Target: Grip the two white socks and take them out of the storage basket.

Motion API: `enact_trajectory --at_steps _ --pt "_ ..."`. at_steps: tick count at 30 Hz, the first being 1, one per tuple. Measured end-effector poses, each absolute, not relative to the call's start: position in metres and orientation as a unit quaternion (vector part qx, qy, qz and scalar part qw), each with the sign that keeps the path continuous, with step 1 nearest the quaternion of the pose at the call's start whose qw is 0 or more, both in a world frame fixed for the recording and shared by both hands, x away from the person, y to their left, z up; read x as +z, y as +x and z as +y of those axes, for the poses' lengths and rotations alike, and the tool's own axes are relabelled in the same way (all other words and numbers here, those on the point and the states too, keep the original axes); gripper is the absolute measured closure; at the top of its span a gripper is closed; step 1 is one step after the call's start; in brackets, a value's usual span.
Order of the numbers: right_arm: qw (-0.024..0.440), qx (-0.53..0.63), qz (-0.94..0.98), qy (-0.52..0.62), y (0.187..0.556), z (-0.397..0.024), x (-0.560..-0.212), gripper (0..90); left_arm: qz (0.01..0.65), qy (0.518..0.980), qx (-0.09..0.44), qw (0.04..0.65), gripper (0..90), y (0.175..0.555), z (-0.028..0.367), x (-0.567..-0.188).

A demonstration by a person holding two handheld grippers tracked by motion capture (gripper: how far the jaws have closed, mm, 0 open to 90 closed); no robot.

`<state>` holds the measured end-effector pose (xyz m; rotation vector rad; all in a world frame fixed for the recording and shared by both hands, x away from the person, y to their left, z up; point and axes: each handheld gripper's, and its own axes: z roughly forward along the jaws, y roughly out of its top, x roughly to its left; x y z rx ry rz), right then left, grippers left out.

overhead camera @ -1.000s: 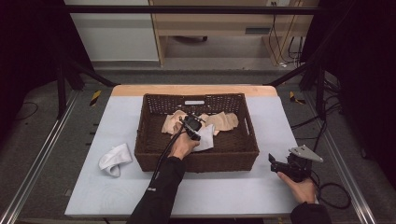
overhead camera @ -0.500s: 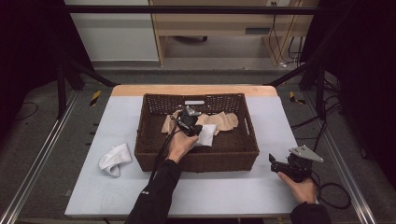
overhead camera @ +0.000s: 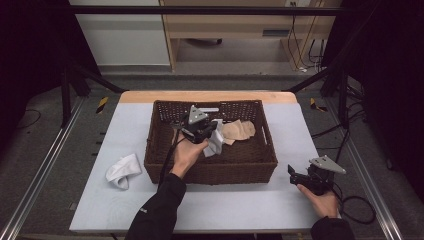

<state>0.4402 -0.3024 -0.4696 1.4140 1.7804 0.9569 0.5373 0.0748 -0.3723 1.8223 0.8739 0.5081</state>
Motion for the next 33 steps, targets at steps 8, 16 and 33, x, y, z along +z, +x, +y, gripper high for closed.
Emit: enact_trajectory --at_steps 8,16,33 --pt "0.330 0.365 0.682 0.541 0.441 -0.302 -0.470 8.2 0.354 0.727 0.227 0.543 90.0 0.527 0.091 -0.349" --pt "0.329 0.365 0.683 0.541 0.441 -0.302 -0.470 8.3 0.349 0.733 0.232 0.537 90.0 0.522 0.109 -0.332" --pt "0.327 0.367 0.683 0.540 0.441 -0.302 -0.470 8.2 0.372 0.837 0.187 0.355 30.6 0.579 0.071 -0.434"
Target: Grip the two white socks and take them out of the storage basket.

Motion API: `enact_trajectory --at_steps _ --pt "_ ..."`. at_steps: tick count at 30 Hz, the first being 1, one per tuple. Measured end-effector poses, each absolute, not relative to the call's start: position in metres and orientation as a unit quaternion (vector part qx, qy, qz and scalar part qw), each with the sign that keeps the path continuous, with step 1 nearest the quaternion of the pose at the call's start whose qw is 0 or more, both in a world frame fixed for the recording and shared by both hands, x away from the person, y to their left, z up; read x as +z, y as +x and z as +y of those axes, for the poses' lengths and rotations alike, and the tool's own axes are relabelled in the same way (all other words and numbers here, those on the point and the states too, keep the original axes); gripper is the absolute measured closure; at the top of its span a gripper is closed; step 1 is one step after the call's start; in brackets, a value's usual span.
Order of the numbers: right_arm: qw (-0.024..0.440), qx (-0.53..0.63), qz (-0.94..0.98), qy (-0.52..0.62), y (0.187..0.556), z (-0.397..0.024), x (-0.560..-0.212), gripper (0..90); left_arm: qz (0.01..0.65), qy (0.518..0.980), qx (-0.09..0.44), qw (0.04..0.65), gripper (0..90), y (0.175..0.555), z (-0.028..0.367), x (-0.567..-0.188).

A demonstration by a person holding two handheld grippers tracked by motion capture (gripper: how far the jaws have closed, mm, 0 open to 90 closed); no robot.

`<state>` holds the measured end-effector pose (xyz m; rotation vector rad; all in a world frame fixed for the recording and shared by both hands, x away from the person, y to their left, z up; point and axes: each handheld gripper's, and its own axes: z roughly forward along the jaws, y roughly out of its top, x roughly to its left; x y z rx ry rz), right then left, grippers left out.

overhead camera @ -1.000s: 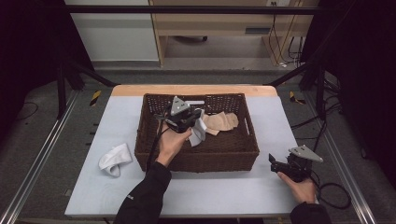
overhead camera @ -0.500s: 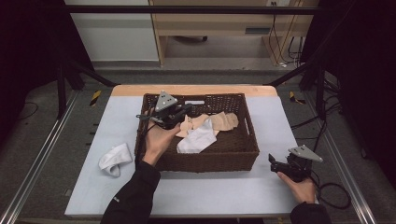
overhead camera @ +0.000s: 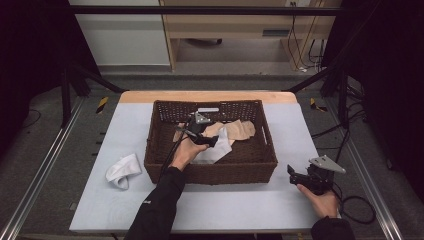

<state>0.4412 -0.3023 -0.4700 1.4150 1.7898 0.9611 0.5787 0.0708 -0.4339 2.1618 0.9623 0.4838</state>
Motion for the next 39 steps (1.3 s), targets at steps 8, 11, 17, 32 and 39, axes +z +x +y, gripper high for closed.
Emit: enact_trajectory --at_steps 8,11,17,32,39 --pt "0.326 0.366 0.684 0.540 0.441 -0.302 -0.470 8.2 0.350 0.879 0.175 0.273 25.2 0.581 0.060 -0.448" --pt "0.326 0.366 0.684 0.540 0.442 -0.302 -0.470 8.2 0.350 0.885 0.170 0.256 26.8 0.582 0.059 -0.451" --pt "0.327 0.366 0.684 0.540 0.441 -0.302 -0.470 8.2 0.346 0.891 0.156 0.248 39.4 0.581 0.060 -0.453" --pt "0.328 0.363 0.684 0.542 0.441 -0.302 -0.470 8.2 0.351 0.863 0.148 0.332 76.2 0.567 0.066 -0.426" --pt "0.329 0.360 0.686 0.540 0.442 -0.302 -0.471 8.2 0.331 0.825 0.175 0.424 75.9 0.555 0.074 -0.403"
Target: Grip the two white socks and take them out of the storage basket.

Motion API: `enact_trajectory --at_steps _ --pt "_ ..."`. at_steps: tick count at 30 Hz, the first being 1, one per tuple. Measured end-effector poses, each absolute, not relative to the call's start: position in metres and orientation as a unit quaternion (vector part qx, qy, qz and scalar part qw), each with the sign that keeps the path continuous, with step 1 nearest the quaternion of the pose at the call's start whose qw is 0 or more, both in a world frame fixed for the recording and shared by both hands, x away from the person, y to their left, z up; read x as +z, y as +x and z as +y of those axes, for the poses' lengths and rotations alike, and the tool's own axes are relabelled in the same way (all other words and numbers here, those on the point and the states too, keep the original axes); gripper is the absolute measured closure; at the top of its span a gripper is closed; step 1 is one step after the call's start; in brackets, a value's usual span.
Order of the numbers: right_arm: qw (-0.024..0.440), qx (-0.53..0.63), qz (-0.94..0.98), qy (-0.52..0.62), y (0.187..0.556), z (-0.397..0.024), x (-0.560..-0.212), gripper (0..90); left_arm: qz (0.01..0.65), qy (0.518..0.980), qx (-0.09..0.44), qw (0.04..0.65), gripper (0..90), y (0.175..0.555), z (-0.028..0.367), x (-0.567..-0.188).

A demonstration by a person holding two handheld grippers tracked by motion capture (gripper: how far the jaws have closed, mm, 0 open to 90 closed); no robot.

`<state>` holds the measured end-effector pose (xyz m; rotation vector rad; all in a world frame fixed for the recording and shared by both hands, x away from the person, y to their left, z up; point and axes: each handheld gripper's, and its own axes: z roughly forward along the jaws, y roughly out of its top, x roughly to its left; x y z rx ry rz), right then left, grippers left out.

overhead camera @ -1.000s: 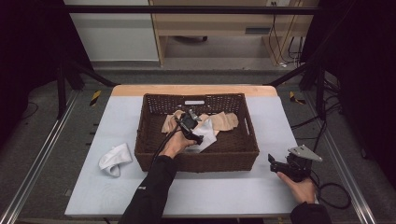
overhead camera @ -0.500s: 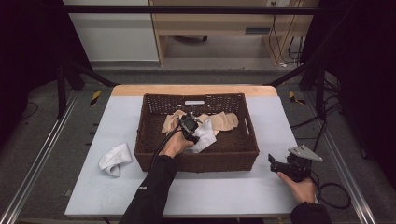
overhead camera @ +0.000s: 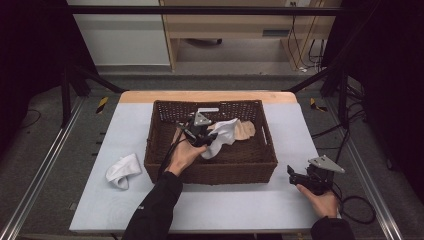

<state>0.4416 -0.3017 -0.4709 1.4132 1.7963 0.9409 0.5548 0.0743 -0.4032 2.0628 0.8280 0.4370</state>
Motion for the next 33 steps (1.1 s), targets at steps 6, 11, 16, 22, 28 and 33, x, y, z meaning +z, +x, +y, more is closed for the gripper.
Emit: enact_trajectory --at_steps 6,11,16,22,28,33 --pt "0.328 0.359 0.686 0.540 0.442 -0.302 -0.471 8.2 0.323 0.790 0.192 0.485 76.0 0.542 0.084 -0.381" --pt "0.329 0.359 0.686 0.540 0.442 -0.302 -0.471 8.2 0.332 0.754 0.208 0.528 75.9 0.533 0.104 -0.363" --pt "0.330 0.360 0.685 0.541 0.442 -0.302 -0.471 8.2 0.342 0.720 0.230 0.558 75.9 0.522 0.130 -0.346" --pt "0.331 0.358 0.686 0.541 0.442 -0.302 -0.471 8.2 0.365 0.673 0.255 0.591 75.9 0.504 0.169 -0.334" --pt "0.331 0.357 0.686 0.540 0.441 -0.302 -0.471 8.2 0.390 0.630 0.286 0.607 75.9 0.481 0.220 -0.326" --pt "0.330 0.357 0.687 0.540 0.441 -0.301 -0.471 8.2 0.418 0.602 0.311 0.606 76.0 0.461 0.267 -0.326"
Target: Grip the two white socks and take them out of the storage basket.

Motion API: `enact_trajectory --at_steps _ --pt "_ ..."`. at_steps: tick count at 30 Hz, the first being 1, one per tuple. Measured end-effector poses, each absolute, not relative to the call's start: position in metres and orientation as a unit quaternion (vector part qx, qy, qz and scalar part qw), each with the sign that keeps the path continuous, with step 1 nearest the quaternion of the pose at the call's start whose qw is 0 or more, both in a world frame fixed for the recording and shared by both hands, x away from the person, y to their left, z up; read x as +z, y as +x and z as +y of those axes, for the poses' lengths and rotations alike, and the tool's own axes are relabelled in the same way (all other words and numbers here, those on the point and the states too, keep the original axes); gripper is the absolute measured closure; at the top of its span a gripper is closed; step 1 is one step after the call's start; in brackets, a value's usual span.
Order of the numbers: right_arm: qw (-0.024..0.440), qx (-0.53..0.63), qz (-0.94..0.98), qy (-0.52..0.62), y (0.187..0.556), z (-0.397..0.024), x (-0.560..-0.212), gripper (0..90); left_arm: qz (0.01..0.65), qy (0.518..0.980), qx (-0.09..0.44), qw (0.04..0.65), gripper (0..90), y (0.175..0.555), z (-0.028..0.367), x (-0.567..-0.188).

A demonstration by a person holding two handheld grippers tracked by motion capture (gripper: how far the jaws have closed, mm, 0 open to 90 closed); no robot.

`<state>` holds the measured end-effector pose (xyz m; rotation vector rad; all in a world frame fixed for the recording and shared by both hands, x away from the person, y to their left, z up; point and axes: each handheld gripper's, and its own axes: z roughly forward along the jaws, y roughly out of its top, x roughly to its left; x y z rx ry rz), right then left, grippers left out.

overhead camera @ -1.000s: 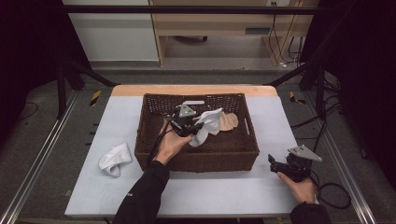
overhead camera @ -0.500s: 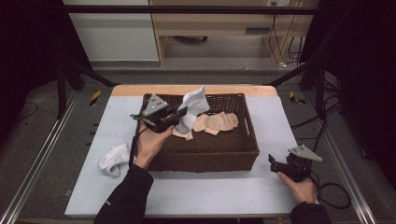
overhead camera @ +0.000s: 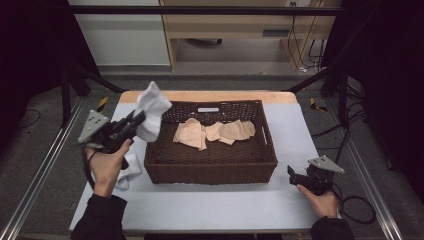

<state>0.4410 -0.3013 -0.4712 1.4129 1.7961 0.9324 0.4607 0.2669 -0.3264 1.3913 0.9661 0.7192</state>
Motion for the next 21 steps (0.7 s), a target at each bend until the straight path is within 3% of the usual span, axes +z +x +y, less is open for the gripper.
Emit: enact_trajectory --at_steps 9,21 --pt "0.331 0.356 0.687 0.540 0.441 -0.302 -0.471 8.2 0.490 0.590 0.334 0.548 76.0 0.444 0.325 -0.362" --pt "0.330 0.361 0.685 0.539 0.438 -0.303 -0.470 8.3 0.562 0.665 0.270 0.412 73.6 0.447 0.332 -0.440"
